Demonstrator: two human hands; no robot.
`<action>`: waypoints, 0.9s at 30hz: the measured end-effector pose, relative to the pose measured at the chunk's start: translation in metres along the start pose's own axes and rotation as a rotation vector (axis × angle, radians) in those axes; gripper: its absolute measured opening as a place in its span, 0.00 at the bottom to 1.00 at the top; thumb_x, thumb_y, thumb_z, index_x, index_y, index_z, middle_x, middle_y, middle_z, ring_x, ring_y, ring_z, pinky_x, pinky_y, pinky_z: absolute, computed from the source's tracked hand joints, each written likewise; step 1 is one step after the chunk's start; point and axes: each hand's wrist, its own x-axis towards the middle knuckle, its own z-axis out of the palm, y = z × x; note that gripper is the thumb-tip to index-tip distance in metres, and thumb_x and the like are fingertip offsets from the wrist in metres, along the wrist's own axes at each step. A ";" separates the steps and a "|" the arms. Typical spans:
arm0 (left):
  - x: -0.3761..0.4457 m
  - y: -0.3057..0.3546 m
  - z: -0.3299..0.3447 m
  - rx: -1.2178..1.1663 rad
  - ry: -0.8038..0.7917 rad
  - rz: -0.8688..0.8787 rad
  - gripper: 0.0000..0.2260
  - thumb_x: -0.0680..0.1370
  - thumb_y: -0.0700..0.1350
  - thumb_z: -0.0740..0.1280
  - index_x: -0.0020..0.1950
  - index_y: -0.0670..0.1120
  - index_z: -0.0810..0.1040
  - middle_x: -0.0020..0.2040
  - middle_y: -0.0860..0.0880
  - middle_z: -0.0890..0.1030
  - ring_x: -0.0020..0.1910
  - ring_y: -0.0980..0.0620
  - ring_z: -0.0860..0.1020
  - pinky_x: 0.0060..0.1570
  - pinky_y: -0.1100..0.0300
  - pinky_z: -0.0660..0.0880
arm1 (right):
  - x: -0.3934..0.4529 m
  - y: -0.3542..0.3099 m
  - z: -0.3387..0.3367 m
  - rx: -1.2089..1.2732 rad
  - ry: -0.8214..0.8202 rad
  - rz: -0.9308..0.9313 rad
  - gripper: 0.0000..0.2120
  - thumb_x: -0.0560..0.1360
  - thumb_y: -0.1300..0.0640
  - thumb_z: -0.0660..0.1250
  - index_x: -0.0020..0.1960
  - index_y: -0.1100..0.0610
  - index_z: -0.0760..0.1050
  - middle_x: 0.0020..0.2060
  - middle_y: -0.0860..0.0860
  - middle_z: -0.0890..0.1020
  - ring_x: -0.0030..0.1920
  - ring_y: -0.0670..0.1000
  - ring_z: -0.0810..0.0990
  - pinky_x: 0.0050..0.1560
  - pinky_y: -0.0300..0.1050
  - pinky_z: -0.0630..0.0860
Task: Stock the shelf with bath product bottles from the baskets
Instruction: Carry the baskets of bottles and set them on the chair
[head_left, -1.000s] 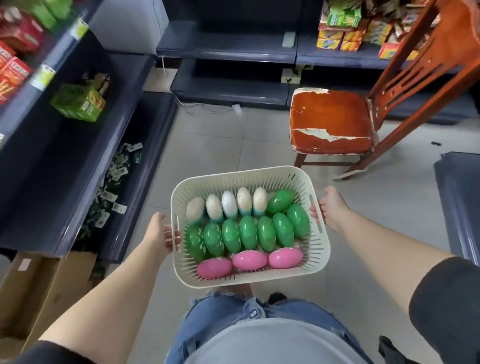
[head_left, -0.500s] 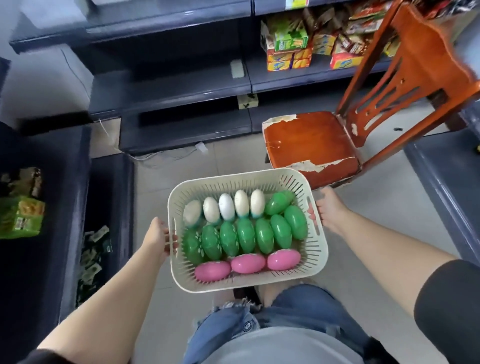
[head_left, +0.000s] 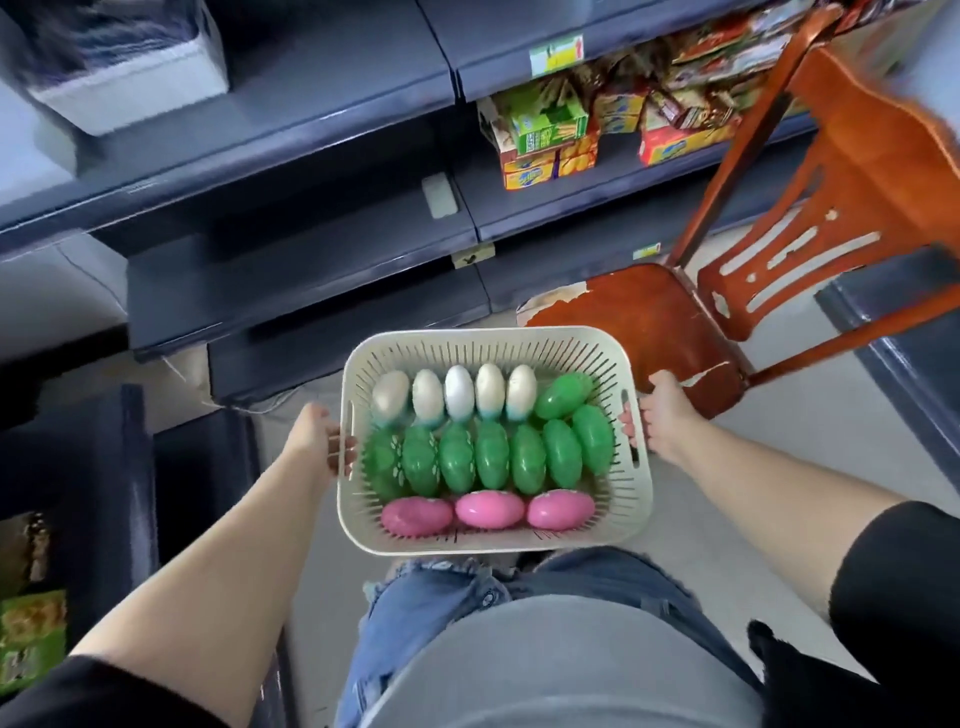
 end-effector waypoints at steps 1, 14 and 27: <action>0.010 0.018 0.007 0.022 -0.022 0.014 0.14 0.77 0.46 0.52 0.36 0.40 0.67 0.31 0.44 0.68 0.28 0.47 0.67 0.32 0.58 0.66 | 0.005 -0.007 0.003 0.025 0.011 0.008 0.24 0.79 0.46 0.46 0.33 0.59 0.68 0.29 0.55 0.69 0.27 0.52 0.65 0.30 0.40 0.61; 0.133 0.231 0.167 0.417 -0.423 0.032 0.13 0.76 0.44 0.53 0.33 0.42 0.67 0.18 0.48 0.69 0.17 0.51 0.66 0.25 0.62 0.62 | 0.054 -0.079 0.050 0.575 0.380 0.058 0.22 0.79 0.47 0.49 0.29 0.55 0.65 0.21 0.52 0.68 0.19 0.49 0.67 0.23 0.35 0.65; 0.137 0.297 0.352 0.821 -0.592 0.202 0.12 0.77 0.46 0.54 0.36 0.42 0.68 0.21 0.46 0.70 0.17 0.50 0.66 0.21 0.67 0.64 | 0.075 -0.073 0.041 0.828 0.508 0.122 0.17 0.77 0.63 0.45 0.31 0.57 0.60 0.23 0.55 0.65 0.14 0.47 0.65 0.16 0.29 0.59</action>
